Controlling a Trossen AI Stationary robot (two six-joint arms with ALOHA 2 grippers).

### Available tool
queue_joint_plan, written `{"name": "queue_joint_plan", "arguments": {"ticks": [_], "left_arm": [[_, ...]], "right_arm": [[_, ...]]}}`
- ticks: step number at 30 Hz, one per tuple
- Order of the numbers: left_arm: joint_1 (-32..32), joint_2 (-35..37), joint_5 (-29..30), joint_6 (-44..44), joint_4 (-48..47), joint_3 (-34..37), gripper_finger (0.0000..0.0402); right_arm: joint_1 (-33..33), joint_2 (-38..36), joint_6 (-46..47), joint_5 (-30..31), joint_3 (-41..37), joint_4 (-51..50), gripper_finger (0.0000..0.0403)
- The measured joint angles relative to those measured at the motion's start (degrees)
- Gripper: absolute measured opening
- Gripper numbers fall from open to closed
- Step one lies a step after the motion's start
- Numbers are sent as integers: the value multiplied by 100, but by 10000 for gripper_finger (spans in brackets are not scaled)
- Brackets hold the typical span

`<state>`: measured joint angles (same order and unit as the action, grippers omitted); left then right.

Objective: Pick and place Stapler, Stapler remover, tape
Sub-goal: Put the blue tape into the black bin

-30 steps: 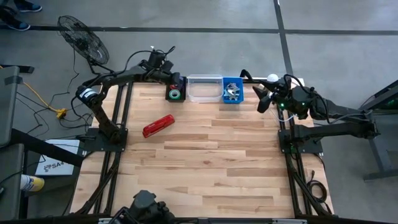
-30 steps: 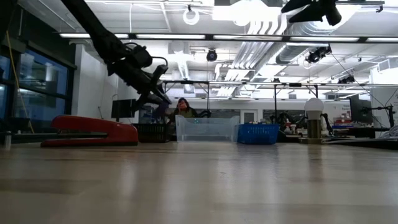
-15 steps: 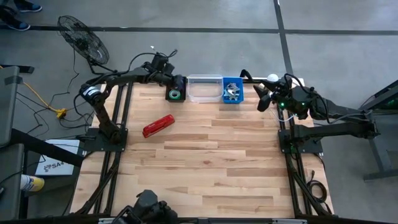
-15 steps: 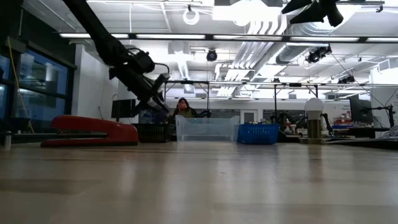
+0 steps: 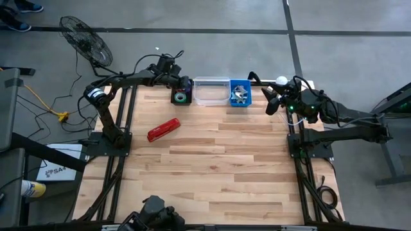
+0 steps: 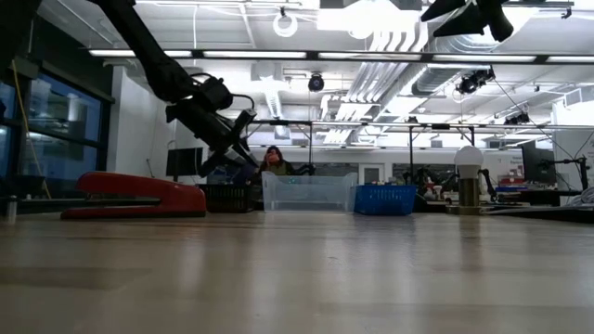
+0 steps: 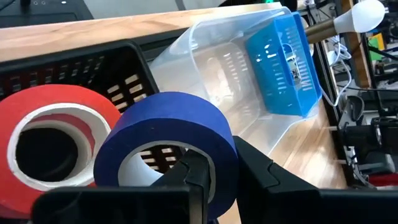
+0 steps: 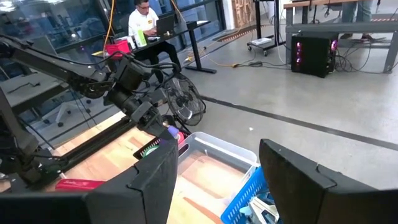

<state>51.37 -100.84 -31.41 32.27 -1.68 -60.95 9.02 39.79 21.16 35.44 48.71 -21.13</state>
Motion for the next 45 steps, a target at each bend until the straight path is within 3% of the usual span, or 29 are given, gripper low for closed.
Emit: {"name": "queue_joint_plan", "arguments": {"ticks": [9,22,34,45], "left_arm": [[-2,0,-115,17,-17,0,85],[-2,0,-126,-48,27,-7,99],[-2,0,-663,-124,202,-11,217],[1,0,-849,-319,231,-11,235]], "right_arm": [[0,7,94,7,0,-54,216],[0,7,95,31,0,-52,217],[0,7,290,22,0,-200,216],[0,7,363,18,0,-261,216]]}}
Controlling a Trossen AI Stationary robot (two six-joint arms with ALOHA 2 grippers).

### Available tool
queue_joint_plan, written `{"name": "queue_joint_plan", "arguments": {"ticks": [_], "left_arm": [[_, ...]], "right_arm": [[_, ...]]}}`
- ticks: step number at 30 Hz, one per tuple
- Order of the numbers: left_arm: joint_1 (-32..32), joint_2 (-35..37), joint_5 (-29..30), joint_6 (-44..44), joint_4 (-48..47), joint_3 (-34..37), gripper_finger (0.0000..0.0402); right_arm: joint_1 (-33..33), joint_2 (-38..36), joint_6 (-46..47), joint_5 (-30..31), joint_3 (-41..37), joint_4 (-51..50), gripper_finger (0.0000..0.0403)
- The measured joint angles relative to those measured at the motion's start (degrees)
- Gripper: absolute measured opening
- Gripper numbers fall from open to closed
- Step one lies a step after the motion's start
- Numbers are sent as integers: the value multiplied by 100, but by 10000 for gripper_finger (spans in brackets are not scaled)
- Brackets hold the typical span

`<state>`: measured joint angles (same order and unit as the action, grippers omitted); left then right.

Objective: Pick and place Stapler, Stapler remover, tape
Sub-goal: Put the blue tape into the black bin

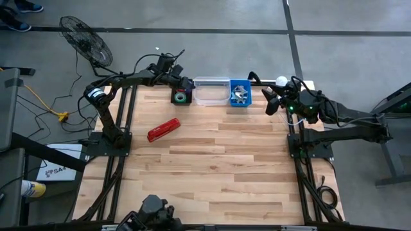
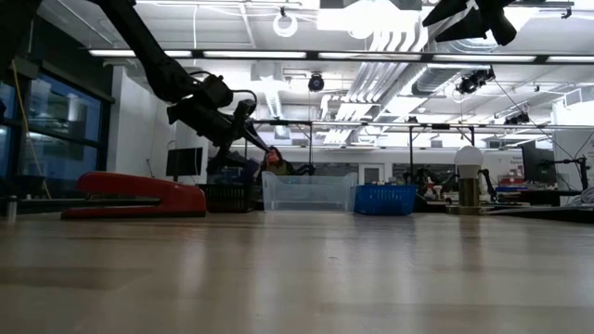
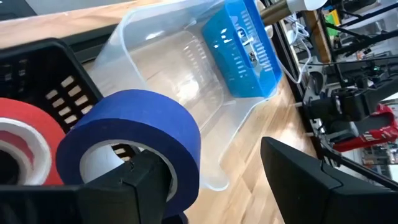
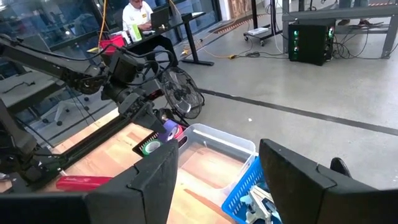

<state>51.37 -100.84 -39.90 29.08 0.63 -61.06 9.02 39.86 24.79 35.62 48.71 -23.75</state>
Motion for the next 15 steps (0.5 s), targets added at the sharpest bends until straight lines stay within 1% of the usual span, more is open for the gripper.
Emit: {"name": "queue_joint_plan", "arguments": {"ticks": [11,15], "left_arm": [[0,0,-4,231,-243,0,235],[4,0,-423,127,-156,0,234]], "right_arm": [[0,0,94,0,0,-50,217],[0,0,93,-1,0,-49,216]]}}
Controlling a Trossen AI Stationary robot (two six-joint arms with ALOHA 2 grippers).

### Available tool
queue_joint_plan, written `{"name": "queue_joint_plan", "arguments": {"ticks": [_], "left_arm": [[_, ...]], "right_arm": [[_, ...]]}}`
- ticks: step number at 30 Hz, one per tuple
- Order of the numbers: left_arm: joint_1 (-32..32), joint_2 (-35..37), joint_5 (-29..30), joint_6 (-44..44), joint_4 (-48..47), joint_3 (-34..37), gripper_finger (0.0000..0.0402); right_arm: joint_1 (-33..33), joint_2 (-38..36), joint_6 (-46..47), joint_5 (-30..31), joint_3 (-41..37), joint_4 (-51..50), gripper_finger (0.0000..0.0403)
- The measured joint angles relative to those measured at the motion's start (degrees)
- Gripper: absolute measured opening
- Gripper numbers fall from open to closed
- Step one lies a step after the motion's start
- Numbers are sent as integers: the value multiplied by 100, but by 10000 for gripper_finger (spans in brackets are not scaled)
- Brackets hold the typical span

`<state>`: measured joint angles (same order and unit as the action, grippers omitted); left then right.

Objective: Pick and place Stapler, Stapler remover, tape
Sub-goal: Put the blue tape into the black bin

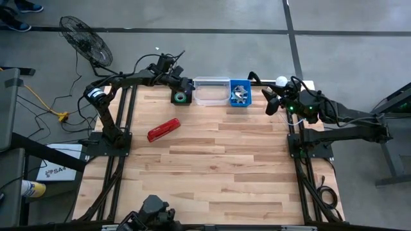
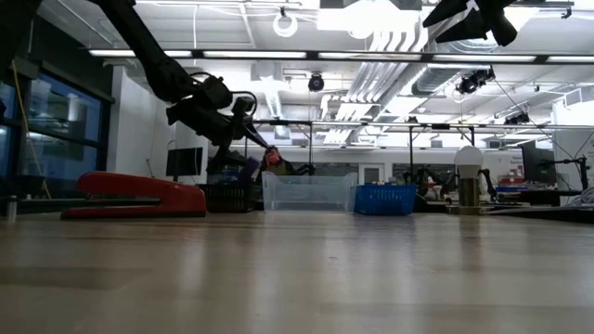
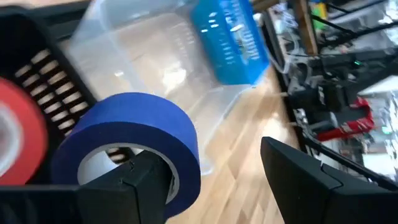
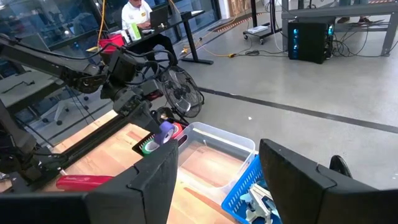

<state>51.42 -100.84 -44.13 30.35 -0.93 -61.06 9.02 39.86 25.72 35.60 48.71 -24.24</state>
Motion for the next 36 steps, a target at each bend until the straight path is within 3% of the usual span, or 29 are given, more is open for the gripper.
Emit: {"name": "queue_joint_plan", "arguments": {"ticks": [8,16,28,36], "left_arm": [[2,0,574,252,-59,0,234],[-4,4,377,218,-166,2,234],[314,160,684,142,-308,2,234],[260,299,84,626,77,7,234]], "right_arm": [[0,32,59,-7,1,-1,217],[-2,201,111,-104,2,-12,217],[-2,284,121,-152,4,-14,216],[-2,284,128,-144,4,-16,216]]}}
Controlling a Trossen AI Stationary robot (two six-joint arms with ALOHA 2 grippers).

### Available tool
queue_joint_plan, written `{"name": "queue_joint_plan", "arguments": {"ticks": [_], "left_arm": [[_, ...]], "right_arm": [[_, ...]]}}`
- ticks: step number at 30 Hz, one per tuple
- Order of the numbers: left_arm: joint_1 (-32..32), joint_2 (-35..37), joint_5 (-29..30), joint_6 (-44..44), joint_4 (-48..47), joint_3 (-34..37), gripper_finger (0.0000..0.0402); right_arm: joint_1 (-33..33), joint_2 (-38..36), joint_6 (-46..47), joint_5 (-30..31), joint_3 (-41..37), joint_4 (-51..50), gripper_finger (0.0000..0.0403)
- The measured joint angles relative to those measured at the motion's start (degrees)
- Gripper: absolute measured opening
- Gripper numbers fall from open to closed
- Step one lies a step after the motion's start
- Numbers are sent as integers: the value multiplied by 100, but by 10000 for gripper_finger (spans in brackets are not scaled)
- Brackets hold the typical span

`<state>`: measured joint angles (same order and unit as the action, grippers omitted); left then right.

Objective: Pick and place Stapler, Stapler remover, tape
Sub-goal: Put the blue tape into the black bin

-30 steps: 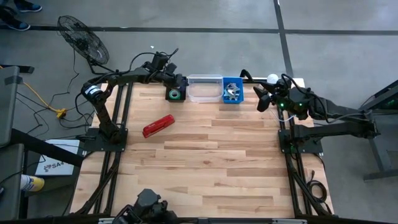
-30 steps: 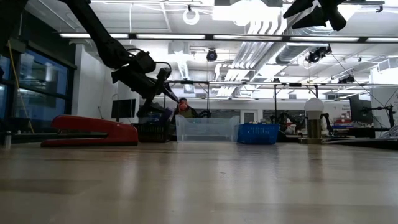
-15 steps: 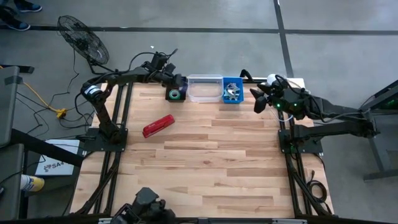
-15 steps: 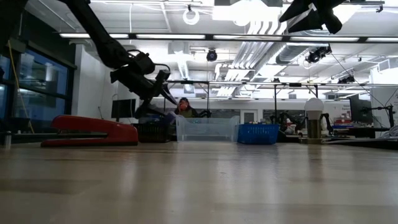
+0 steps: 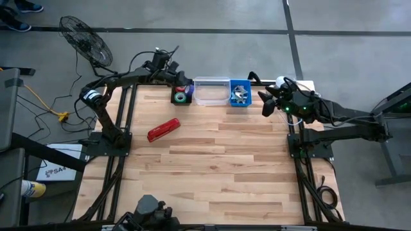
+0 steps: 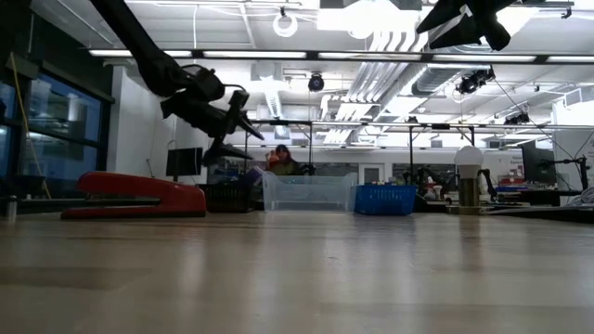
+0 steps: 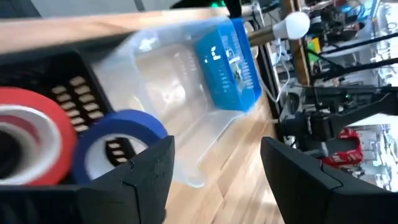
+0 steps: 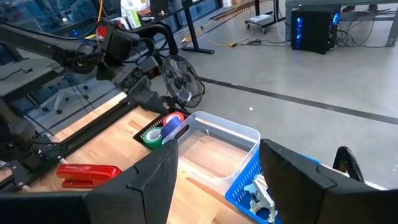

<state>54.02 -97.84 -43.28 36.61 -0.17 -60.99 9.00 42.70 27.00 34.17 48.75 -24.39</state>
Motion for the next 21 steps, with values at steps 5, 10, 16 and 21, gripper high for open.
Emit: {"name": "queue_joint_plan", "arguments": {"ticks": [5,10,16,21], "left_arm": [[-317,-2,348,34,61,0,234],[-478,-2,516,220,368,-2,234],[-588,-68,822,252,267,-1,234],[-562,-66,1033,185,11,-4,234]], "right_arm": [[2,0,-11,50,0,-6,217],[1,0,-17,126,0,-21,217],[2,0,-4,130,0,-21,216],[2,0,-2,129,0,-18,217]]}}
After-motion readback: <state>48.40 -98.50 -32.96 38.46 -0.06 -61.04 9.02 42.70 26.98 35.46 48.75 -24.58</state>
